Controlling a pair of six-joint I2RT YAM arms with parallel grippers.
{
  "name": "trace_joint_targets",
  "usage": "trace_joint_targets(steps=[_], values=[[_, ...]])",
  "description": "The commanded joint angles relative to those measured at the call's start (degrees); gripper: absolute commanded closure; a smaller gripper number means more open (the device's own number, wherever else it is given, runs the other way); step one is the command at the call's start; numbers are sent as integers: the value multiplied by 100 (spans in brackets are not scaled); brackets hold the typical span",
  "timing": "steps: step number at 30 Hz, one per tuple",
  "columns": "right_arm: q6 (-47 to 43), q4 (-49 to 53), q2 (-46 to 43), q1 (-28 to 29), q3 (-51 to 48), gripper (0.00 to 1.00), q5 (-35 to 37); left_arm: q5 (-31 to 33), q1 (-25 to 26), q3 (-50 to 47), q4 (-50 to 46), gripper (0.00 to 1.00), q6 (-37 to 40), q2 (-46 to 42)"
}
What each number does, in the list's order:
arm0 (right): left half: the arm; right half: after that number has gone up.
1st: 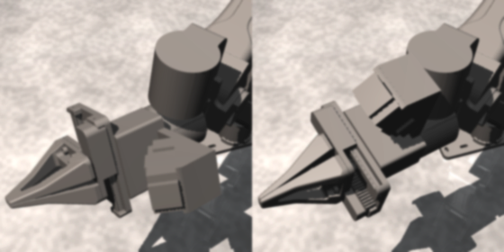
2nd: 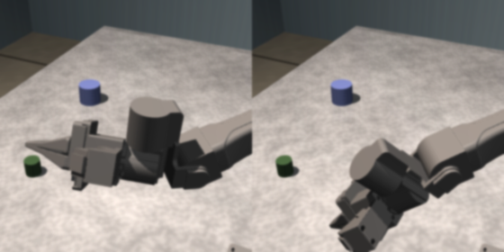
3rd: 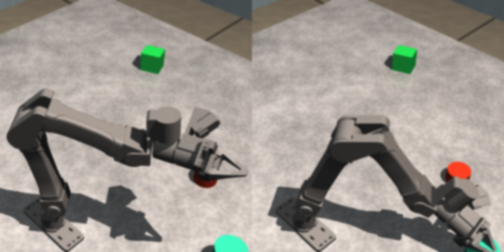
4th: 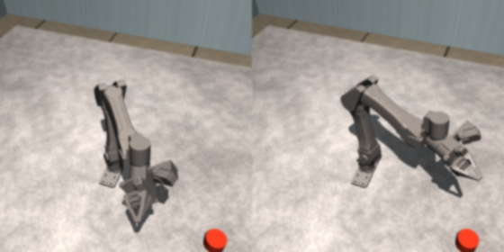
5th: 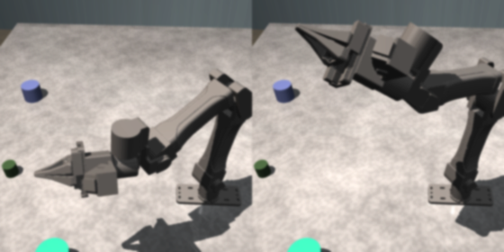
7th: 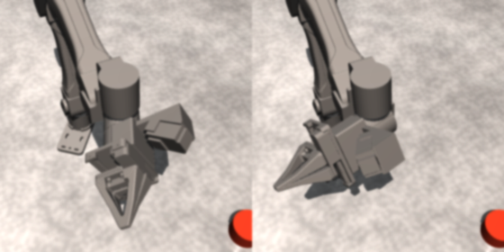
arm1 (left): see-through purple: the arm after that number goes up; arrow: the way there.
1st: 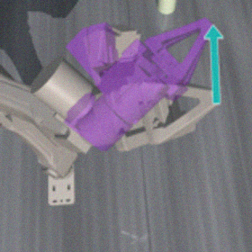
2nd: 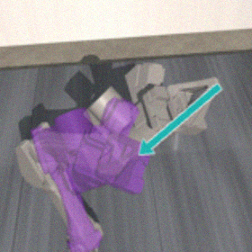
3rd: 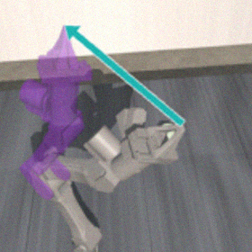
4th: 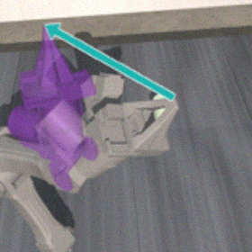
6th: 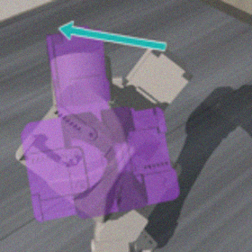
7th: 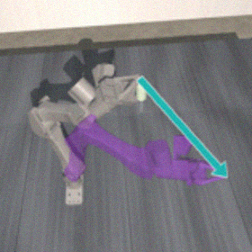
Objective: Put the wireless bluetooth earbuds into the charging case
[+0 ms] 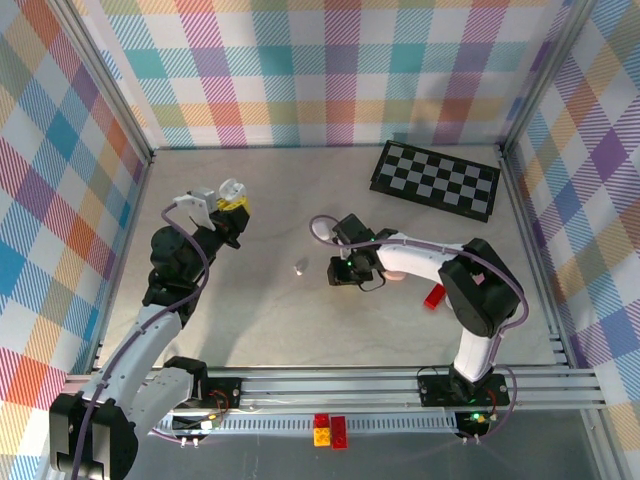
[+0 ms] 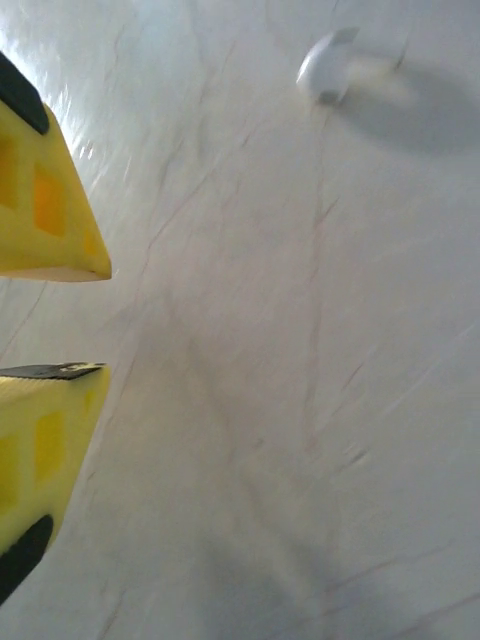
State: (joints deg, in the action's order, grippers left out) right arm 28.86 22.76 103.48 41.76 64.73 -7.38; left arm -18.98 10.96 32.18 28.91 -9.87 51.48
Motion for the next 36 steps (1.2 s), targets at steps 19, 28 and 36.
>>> trace_joint_targets(steps=[19,28,36], values=[[-921,1237,2357,750,3276,68,599,589,-81,-213,-466,100,84,-749],[-557,1614,2312,746,3253,74,1555,334,-85,-173,-387,100,108,-703],[-68,1706,2018,626,2918,71,1942,9,-85,-90,-281,100,79,-502]])
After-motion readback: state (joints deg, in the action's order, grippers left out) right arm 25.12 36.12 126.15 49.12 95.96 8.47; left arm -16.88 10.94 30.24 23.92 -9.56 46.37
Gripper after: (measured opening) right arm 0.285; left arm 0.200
